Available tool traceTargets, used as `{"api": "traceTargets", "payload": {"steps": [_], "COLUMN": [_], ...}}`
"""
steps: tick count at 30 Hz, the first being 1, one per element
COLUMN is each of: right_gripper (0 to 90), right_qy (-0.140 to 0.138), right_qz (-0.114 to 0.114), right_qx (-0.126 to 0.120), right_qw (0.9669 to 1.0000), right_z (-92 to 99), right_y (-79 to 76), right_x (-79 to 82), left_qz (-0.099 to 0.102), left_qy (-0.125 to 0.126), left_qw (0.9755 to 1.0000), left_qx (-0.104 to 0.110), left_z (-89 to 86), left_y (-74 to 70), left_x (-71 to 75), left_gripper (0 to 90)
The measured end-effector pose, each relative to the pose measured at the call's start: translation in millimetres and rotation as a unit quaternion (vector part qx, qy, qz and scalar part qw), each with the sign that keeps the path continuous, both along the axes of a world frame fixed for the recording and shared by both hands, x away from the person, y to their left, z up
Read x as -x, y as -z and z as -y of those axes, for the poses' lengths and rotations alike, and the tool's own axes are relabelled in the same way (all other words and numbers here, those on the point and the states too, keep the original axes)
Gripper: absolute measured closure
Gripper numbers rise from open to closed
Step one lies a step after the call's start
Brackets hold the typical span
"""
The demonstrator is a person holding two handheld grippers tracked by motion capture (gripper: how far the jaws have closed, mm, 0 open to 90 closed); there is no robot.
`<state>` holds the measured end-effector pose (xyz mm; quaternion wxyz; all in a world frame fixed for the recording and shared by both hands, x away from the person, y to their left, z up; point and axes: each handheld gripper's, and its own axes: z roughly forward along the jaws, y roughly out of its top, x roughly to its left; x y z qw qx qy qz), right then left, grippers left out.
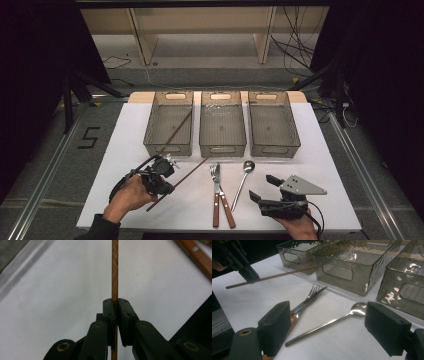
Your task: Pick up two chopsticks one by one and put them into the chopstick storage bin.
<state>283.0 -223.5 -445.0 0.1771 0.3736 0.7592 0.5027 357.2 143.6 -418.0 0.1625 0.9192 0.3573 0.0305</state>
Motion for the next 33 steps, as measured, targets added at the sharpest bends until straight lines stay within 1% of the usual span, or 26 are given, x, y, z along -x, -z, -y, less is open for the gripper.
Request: {"api": "traceTargets", "payload": {"steps": [3, 5, 7, 11, 16, 21, 26, 28, 30, 33], "right_gripper": [21.9, 21.9, 21.9, 21.9, 21.9, 21.9, 21.9, 21.9, 21.9, 21.9], "right_qy": [0.001, 0.001, 0.001, 0.001, 0.002, 0.002, 0.002, 0.002, 0.002, 0.003], "right_qz": [-0.001, -0.001, 0.000, -0.001, -0.003, -0.003, -0.004, -0.004, -0.004, -0.004], "right_qx": [0.000, 0.000, 0.001, 0.001, 0.000, 0.000, -0.002, -0.002, -0.002, -0.002], "right_qw": [1.0000, 1.0000, 1.0000, 1.0000, 1.0000, 1.0000, 1.0000, 1.0000, 1.0000, 1.0000], "right_z": [0.1, -0.2, -0.2, -0.1, -0.1, 0.2, 0.5, 0.5, 0.5, 0.6], "right_y": [0.2, 0.4, 0.4, 0.7, 0.8, 0.9, 0.8, 0.8, 0.8, 0.9], "right_x": [-0.2, -0.3, -0.2, -0.5, -0.6, -0.6, -0.6, -0.5, -0.5, -0.7], "left_qz": [0.016, 0.024, 0.030, 0.042, 0.054, 0.069, 0.080, 0.086, 0.096, 0.105], "left_qy": [-0.003, -0.010, -0.011, -0.026, -0.039, -0.057, -0.062, -0.063, -0.067, -0.069], "left_qw": [0.9997, 0.9991, 0.9988, 0.9975, 0.9959, 0.9934, 0.9920, 0.9911, 0.9896, 0.9883], "left_qx": [0.018, 0.033, 0.039, 0.051, 0.061, 0.071, 0.075, 0.079, 0.084, 0.086], "left_z": [-3.0, -5.1, -8.1, -13.9, -20.6, -22.4, -24.1, -25.7, -26.4, -25.7], "left_y": [-8.4, -12.1, -15.3, -20.7, -28.9, -37.1, -47.1, -51.3, -55.1, -59.6], "left_x": [-1.2, -2.7, -5.5, -12.1, -25.9, -41.2, -55.7, -61.1, -66.1, -73.3], "left_gripper": [84.5, 84.5, 84.5, 84.5, 84.5, 84.5, 84.5, 84.5, 84.5, 84.5]}}
